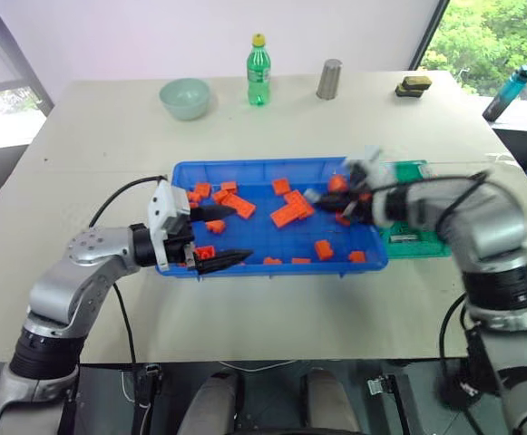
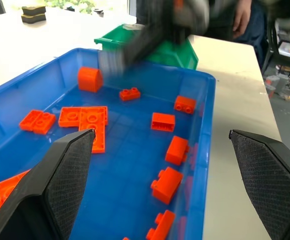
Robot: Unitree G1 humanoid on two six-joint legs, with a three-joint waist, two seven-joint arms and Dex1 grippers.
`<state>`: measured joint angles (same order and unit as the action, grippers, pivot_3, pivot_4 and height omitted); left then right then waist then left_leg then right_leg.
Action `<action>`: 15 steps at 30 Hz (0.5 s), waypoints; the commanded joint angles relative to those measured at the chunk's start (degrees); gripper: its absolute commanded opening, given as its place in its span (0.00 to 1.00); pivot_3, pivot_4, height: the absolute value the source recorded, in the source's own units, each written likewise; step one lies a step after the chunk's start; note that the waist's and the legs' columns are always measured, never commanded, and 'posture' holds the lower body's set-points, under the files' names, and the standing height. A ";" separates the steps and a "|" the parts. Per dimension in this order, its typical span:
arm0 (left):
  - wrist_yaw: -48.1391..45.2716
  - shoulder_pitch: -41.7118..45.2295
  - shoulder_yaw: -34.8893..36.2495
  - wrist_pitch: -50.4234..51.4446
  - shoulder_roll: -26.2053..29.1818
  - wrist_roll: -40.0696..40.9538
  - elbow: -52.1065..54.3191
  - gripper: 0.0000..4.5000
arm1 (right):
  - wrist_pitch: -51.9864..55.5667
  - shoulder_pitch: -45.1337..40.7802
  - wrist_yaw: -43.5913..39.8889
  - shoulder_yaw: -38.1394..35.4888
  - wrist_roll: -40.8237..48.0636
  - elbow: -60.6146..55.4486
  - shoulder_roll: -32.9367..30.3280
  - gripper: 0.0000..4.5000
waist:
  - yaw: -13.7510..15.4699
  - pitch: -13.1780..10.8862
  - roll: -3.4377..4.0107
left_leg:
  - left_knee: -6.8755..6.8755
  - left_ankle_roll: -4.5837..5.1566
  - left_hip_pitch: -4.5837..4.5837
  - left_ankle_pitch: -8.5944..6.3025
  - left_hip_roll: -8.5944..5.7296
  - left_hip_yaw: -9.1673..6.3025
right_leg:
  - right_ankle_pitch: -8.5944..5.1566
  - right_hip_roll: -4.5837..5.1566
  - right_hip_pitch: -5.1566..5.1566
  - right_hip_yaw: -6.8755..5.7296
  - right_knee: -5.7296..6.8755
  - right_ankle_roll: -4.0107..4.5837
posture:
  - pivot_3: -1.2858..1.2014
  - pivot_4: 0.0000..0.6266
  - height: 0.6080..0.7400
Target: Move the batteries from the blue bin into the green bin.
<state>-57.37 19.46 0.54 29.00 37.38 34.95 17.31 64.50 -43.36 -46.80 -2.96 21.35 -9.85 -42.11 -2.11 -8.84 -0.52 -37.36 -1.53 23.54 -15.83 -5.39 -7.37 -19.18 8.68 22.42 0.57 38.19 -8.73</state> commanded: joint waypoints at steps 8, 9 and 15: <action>-2.83 4.56 -1.67 -3.52 -1.69 -2.07 -4.13 1.00 | 0.73 9.05 8.58 -9.03 -1.01 -2.03 -5.18 0.55 | -0.39 0.00 -0.01 | 0.03 0.00 0.00 0.00 0.05 0.13 | 0.00 -0.01 0.03 0.02 0.02 0.00 | 0.52 0.24 0.90; -3.09 5.06 -1.74 -3.68 -1.89 -2.24 -4.66 1.00 | -0.44 9.83 9.05 -8.79 -1.35 -2.02 -5.33 0.64 | -0.40 0.00 -0.01 | 0.03 0.00 -0.01 0.00 0.05 0.13 | 0.00 -0.01 0.03 0.02 0.02 0.00 | 0.52 0.24 0.90; -5.66 6.07 0.10 -4.15 0.03 -1.99 -7.46 1.00 | -7.67 15.33 3.72 -11.27 -0.09 -0.68 -10.61 0.85 | -0.21 0.00 -0.01 | 0.02 0.01 0.00 0.00 0.04 0.14 | 0.00 -0.01 0.02 0.02 0.02 0.00 | 0.52 0.24 0.90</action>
<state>-61.95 25.06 -1.31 25.77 36.06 32.91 9.93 59.90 -29.02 -40.24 -10.69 20.65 -9.81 -49.90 -2.32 -8.84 -0.53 -37.35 -1.52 23.54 -15.84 -5.35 -7.26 -19.18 8.68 22.42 0.56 38.21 -8.73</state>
